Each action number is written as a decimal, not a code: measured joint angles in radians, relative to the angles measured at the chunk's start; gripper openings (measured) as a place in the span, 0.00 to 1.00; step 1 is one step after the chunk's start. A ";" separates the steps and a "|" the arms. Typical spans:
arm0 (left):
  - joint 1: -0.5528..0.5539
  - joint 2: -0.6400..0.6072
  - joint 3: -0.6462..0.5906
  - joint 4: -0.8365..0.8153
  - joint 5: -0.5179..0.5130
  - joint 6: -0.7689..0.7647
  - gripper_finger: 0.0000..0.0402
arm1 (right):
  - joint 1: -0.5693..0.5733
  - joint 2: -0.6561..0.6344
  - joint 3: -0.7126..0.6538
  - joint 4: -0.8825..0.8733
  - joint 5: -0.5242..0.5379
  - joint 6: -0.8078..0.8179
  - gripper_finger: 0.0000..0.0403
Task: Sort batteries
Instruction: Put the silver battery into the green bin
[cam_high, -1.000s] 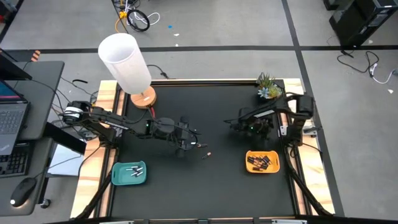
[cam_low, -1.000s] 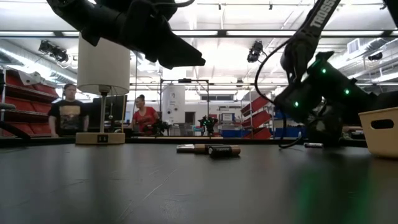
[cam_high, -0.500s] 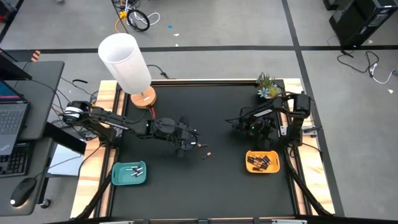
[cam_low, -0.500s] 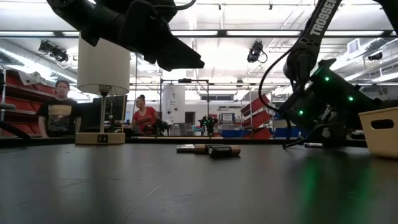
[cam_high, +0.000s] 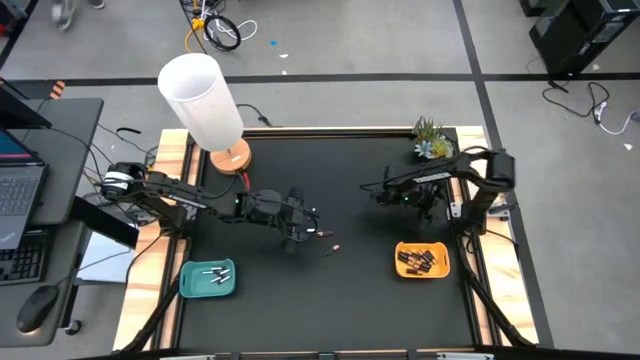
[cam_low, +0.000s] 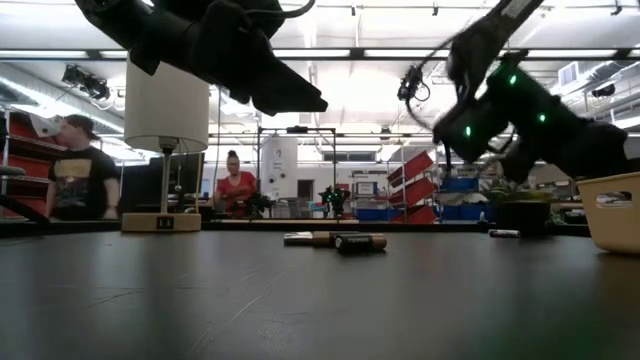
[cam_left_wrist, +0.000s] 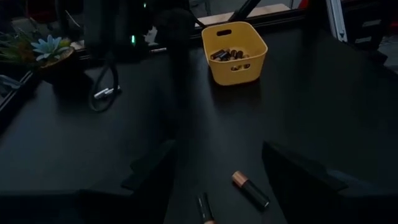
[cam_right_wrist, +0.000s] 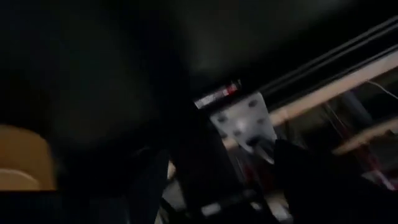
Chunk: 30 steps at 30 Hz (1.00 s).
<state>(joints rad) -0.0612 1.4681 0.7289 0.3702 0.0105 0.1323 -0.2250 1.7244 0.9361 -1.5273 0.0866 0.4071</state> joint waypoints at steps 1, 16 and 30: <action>0.000 0.000 0.000 -0.002 0.003 0.006 0.63 | 0.013 -0.028 -0.007 0.025 -0.001 0.041 0.67; -0.001 0.000 0.000 -0.019 0.071 0.097 0.63 | 0.107 -0.377 -0.171 0.628 0.274 0.535 0.54; -0.001 0.000 0.000 -0.036 0.070 0.021 0.63 | -0.044 -0.385 -0.410 1.103 0.335 0.427 0.47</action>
<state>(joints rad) -0.0620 1.4681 0.7288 0.3344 0.0807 0.1531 -0.2693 1.3392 0.5264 -0.4245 0.4219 0.8341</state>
